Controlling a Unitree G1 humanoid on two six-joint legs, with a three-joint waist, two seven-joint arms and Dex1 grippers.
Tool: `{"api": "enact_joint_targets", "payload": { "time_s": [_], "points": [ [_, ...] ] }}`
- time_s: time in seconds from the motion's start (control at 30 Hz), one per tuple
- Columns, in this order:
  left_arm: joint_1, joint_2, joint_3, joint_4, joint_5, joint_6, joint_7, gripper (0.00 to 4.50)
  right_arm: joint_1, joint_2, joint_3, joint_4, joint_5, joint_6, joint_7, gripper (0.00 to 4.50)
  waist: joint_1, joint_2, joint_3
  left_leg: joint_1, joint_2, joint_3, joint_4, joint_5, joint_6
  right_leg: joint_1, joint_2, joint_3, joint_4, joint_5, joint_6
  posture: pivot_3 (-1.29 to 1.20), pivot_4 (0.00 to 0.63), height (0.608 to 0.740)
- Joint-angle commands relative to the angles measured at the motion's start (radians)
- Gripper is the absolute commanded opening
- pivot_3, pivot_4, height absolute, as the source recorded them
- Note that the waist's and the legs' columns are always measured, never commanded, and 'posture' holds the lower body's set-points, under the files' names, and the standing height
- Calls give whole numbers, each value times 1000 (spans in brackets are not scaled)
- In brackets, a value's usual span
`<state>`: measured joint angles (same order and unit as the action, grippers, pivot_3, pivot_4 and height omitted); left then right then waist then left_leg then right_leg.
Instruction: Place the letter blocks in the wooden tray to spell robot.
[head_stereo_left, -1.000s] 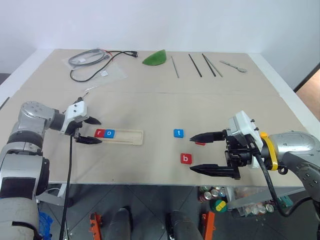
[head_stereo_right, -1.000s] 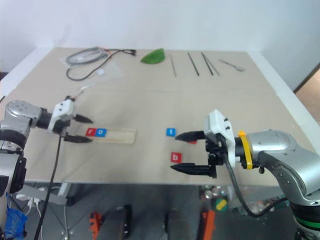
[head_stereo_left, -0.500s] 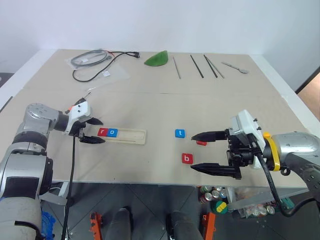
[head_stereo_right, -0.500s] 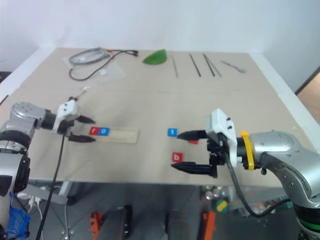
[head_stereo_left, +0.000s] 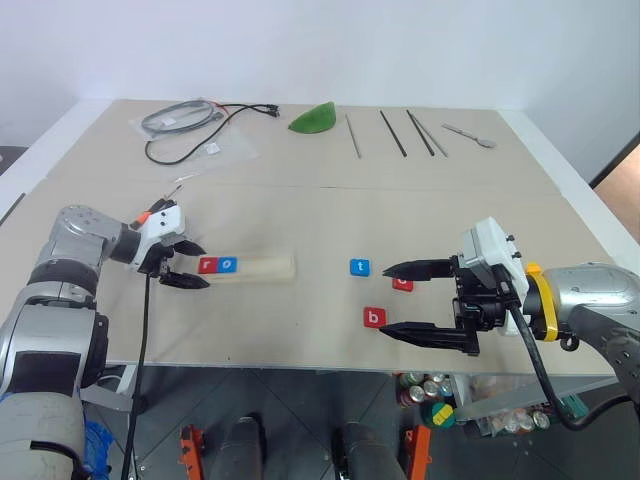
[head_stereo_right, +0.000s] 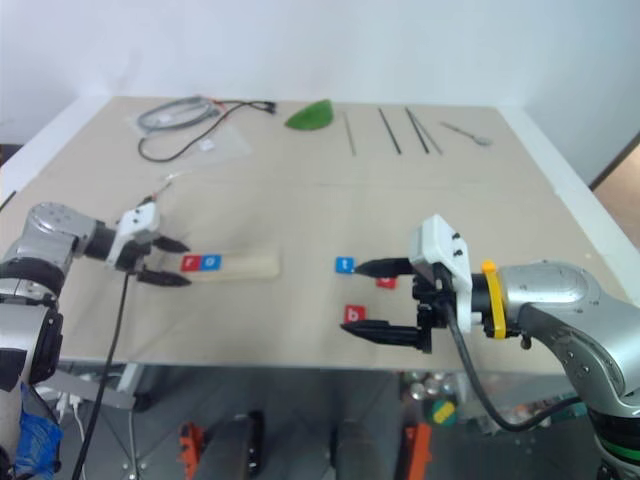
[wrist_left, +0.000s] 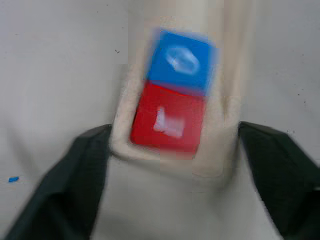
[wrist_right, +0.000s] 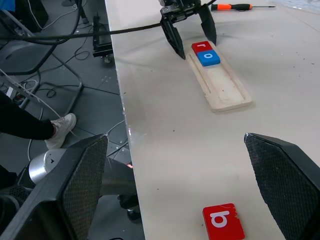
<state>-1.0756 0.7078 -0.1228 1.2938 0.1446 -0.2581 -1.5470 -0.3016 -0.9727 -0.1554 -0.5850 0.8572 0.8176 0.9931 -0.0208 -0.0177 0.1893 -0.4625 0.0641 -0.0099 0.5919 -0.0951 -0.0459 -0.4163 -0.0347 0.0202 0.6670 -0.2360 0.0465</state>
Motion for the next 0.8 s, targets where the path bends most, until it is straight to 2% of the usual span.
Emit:
{"api": "enact_joint_targets", "payload": {
  "time_s": [0.03, 0.23, 0.4, 0.63, 0.8],
  "points": [
    [8, -16, 1, 0, -2, 19, -58, 3224, -21, 5, 2, -18, -5, -23, -5, 4500, 0, 0, 0, 0, 0, 0, 0, 0, 0, 0, 0, 0, 0, 0, 0, 0, 150, 740],
    [21, -29, 16, -18, -12, -21, -57, 3224, -32, 7, 20, -4, -21, -36, 3, 4500, 1, 0, 0, 0, 0, 0, 0, 0, 0, 0, 0, 0, 0, 0, 0, 0, 150, 740],
    [23, -50, -18, -41, -50, -43, -67, 3224, -39, 8, 28, 7, -30, -44, 8, 4500, 5, 0, 0, 0, 0, 1, 0, 0, 0, 1, -1, 0, 0, 0, 0, 0, 150, 740],
    [37, -73, -164, -117, -149, -66, -67, 3224, -53, 14, 39, 17, -39, -51, 12, 4500, 4, 0, 0, 0, 0, 1, 1, 0, 0, 2, -1, 0, 0, 0, 1, 0, 150, 740],
    [45, -83, -217, -140, -196, -61, -67, 3224, -63, 24, 50, 23, -48, -56, 10, 4500, 4, 0, 0, 0, 0, 1, 1, 0, 0, 2, -1, 0, 0, 0, 1, 0, 150, 740]
  ]
}}
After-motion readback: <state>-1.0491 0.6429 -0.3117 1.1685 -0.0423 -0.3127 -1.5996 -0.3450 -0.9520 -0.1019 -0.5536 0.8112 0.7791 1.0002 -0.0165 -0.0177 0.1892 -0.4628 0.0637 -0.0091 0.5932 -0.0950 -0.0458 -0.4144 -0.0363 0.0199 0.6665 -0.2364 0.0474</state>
